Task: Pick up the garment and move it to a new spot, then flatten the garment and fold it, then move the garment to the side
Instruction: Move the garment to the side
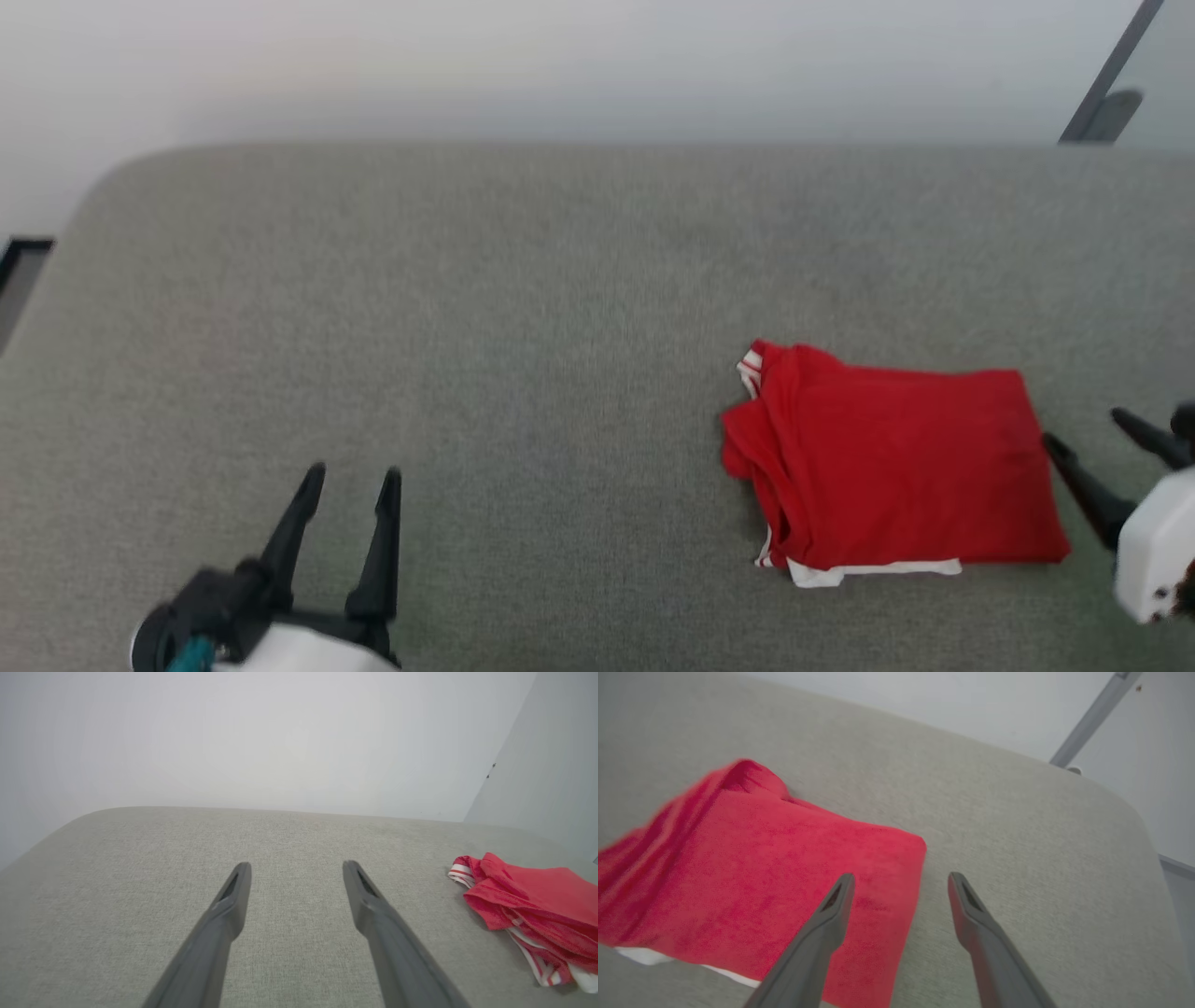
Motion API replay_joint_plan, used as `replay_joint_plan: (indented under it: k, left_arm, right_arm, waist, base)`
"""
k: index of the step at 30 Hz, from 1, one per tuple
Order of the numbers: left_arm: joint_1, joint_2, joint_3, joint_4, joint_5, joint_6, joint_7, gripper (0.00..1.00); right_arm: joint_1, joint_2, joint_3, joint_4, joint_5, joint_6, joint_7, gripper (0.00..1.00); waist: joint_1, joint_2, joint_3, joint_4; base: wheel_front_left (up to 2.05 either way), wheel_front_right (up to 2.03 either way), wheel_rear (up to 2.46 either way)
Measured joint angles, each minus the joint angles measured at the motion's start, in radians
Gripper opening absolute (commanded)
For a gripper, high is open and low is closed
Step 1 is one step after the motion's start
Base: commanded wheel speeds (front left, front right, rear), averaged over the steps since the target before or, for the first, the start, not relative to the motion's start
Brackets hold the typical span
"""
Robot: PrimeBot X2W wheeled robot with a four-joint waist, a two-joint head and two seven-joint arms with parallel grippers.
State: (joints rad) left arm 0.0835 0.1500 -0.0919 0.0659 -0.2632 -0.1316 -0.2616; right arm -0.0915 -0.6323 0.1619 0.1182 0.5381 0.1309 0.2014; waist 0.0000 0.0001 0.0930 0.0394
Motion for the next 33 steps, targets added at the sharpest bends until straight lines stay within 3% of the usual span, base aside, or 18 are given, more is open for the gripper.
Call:
replay_joint_plan:
  k: [2, 7, 12, 22, 23, 24, 25, 33]
  left_arm:
    - [-0.038, 0.007, -0.009, 0.008, -0.002, 0.000, 0.000, 1.00]
    - [-0.111, -0.002, -0.026, 0.024, -0.002, 0.000, 0.000, 1.00]
    - [-0.180, -0.019, -0.056, 0.039, -0.002, 0.000, 0.000, 1.00]
    - [-0.277, -0.024, -0.085, 0.060, -0.014, 0.000, 0.000, 1.00]
    - [-0.280, -0.024, -0.086, 0.062, -0.015, 0.000, 0.000, 1.00]
    - [-0.282, -0.023, -0.085, 0.062, -0.015, 0.000, 0.000, 1.00]
    - [-0.282, -0.021, -0.085, 0.063, -0.015, 0.000, 0.000, 1.00]
    - [-0.284, 0.009, -0.093, 0.060, -0.018, 0.000, 0.000, 1.00]
  right_arm:
    - [-0.055, -0.071, 0.054, 0.010, 0.033, 0.000, 0.082, 1.00]
    - [-0.185, -0.172, 0.127, 0.035, 0.180, 0.000, 0.281, 1.00]
    - [-0.249, -0.232, 0.187, 0.044, 0.297, 0.000, 0.432, 1.00]
    - [-0.302, -0.274, 0.290, 0.051, 0.372, 0.000, 0.483, 1.00]
    - [-0.308, -0.276, 0.299, 0.053, 0.379, 0.000, 0.481, 0.76]
    - [-0.312, -0.280, 0.310, 0.052, 0.384, 0.000, 0.479, 0.12]
    - [-0.317, -0.281, 0.317, 0.054, 0.391, 0.000, 0.476, 0.00]
    - [-0.349, -0.261, 0.345, 0.086, 0.427, 0.006, 0.373, 0.00]
  waist:
    - [0.0000, 0.0000, 0.033, 0.001]
    - [0.0001, 0.0000, 0.117, 0.006]
    - [0.0000, 0.0000, 0.193, 0.022]
    - [0.0001, 0.0000, 0.299, 0.071]
    - [0.0001, 0.0000, 0.304, 0.073]
    - [0.0000, 0.0000, 0.308, 0.075]
    - [0.0000, 0.0000, 0.309, 0.074]
    - [0.0000, -0.0001, 0.299, 0.024]
  base:
    - [0.00, 0.00, 0.00]
    - [0.00, 0.00, 0.00]
    - [0.00, 0.00, 0.00]
    - [0.00, 0.00, 0.00]
    - [0.00, 0.00, 0.00]
    - [0.00, 0.00, 0.00]
    - [0.00, 0.00, 0.00]
    - [0.00, 0.00, 0.00]
